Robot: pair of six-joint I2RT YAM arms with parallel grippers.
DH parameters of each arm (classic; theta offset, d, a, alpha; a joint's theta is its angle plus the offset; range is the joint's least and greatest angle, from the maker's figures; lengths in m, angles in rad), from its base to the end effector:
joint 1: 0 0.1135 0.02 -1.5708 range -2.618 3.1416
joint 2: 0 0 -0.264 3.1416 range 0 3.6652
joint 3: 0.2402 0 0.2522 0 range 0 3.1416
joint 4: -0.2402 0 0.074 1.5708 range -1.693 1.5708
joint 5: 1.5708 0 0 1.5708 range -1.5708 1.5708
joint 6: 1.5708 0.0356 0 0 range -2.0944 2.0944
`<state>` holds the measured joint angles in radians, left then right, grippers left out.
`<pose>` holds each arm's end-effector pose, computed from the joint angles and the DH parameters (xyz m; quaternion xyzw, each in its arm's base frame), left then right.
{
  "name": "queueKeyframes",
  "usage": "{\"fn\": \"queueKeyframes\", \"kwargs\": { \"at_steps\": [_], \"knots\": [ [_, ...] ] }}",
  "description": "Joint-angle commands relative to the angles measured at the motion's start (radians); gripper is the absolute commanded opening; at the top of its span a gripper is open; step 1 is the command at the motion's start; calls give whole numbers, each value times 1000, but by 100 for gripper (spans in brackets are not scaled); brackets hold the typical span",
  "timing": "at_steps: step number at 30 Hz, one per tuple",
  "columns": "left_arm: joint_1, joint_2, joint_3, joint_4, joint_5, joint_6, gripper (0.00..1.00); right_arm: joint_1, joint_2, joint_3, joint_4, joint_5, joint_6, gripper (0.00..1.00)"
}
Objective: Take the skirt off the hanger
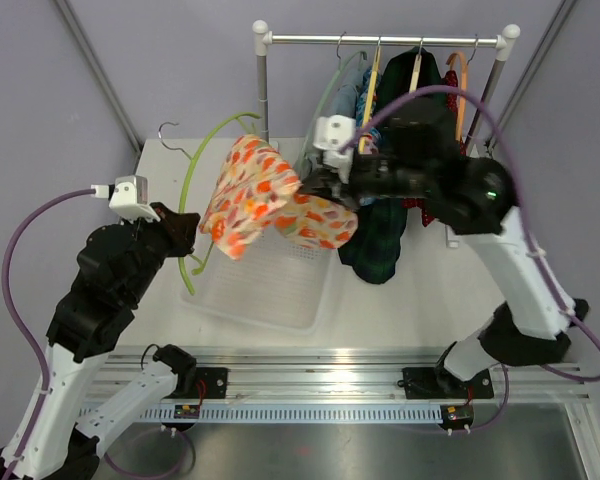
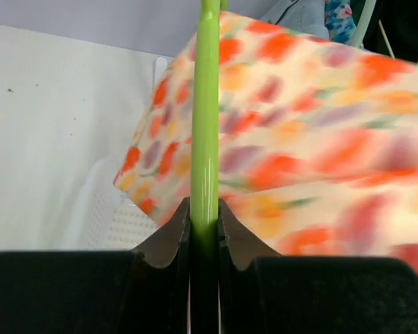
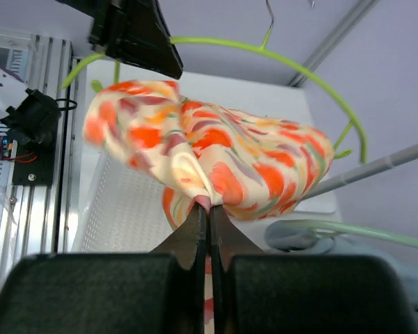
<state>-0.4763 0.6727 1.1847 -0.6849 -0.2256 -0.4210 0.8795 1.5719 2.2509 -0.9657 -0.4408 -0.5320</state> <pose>0.0967 -0.0409 0.4316 -0.0514 0.7624 -0.1997 0.6134 0.1637 0.2216 0.5480 -0.6065 0.5099 0.2735 0.5453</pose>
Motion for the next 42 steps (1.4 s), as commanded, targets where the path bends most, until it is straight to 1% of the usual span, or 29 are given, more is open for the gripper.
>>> {"fn": "queueKeyframes", "kwargs": {
  "at_steps": [1, 2, 4, 5, 9, 10, 11, 12, 13, 15, 18, 20, 21, 23, 26, 27, 29, 30, 33, 36, 37, 38, 39, 41, 42],
  "knots": [
    [4, -38, -13, 90, -89, 126, 0, -66, -177, 29, -180, -211, -164, 0],
    [4, -48, -17, 93, -95, 134, 0, -132, -217, 15, -192, -217, -177, 0],
    [4, -55, -19, 108, -90, 152, 0, -181, -256, -34, -234, -204, -219, 0],
    [4, -56, -19, 111, -86, 159, 0, -227, -297, -56, -244, -194, -232, 0],
    [4, -74, -23, 159, -21, 194, 0, -296, -383, -152, -294, -104, -264, 0],
    [4, -74, -25, 166, 1, 211, 0, -310, -401, -203, -282, -43, -249, 0],
    [4, -74, -25, 171, 9, 215, 0, -323, -433, -224, -271, -9, -237, 0],
    [4, -73, -25, 176, 15, 223, 0, -361, -449, -247, -254, 26, -221, 0],
    [4, -67, -23, 177, 28, 237, 0, -376, -461, -278, -228, 92, -194, 0],
    [4, -61, -25, 183, 43, 248, 0, -422, -489, -303, -214, 151, -174, 0],
    [4, -44, -22, 195, 87, 255, 0, -456, -507, -312, -186, 201, -143, 0],
    [4, -32, -20, 209, 141, 260, 0, -485, -510, -330, -160, 246, -122, 0],
    [4, -25, -16, 215, 159, 261, 0, -493, -510, -359, -148, 295, -120, 0],
    [4, -12, 1, 222, 204, 266, 0, -513, -520, -393, -107, 327, -112, 0],
    [4, 10, 9, 245, 270, 278, 0, -527, -520, -476, -96, 286, -114, 0],
    [4, 16, 10, 257, 281, 281, 0, -527, -523, -538, -94, 224, -121, 0],
    [4, 39, 33, 260, 289, 281, 0, -528, -532, -614, -82, 150, -121, 0],
    [4, 65, 44, 251, 289, 283, 0, -528, -533, -687, -70, 67, -123, 0],
    [4, 123, 76, 228, 278, 284, 0, -527, -535, -818, -21, -30, -99, 2],
    [4, 169, 87, 209, 262, 289, 0, -537, -536, -904, 30, -48, -73, 13],
    [4, 177, 85, 215, 262, 289, 0, -543, -544, -922, 39, -55, -66, 32],
    [4, 186, 81, 222, 262, 291, 0, -550, -549, -957, 51, -71, -59, 45],
    [4, 195, 79, 228, 262, 295, 0, -560, -553, -974, 71, -82, -48, 61],
    [2, 229, 88, 248, 253, 301, 0, -573, -566, -1016, 90, -101, -37, 78],
    [4, 241, 105, 257, 255, 303, 0, -594, -567, -1025, 102, -128, -27, 80]
  ]
}}
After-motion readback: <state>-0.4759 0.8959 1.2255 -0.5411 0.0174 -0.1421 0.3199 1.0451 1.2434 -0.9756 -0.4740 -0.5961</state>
